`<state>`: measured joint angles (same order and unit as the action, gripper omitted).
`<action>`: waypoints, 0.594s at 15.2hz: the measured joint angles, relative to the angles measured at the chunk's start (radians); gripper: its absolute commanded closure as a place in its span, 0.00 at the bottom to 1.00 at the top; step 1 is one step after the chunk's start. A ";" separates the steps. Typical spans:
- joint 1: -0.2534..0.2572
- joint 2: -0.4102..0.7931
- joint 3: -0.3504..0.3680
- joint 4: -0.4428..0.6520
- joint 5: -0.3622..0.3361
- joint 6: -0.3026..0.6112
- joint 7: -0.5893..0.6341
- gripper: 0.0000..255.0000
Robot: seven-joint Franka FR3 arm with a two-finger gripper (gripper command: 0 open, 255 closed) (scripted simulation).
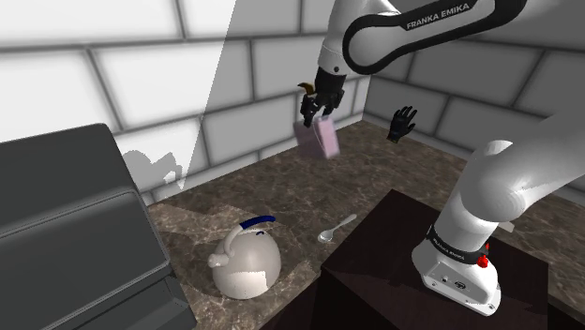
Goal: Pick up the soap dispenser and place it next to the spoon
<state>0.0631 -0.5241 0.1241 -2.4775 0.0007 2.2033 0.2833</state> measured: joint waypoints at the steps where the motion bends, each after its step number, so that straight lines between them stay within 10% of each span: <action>1: 0.000 0.002 0.001 -0.011 0.000 0.014 0.001 1.00; 9: -0.003 0.038 0.006 -0.095 -0.004 0.133 0.007 1.00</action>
<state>0.0605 -0.4859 0.1301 -2.5725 -0.0030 2.3364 0.2904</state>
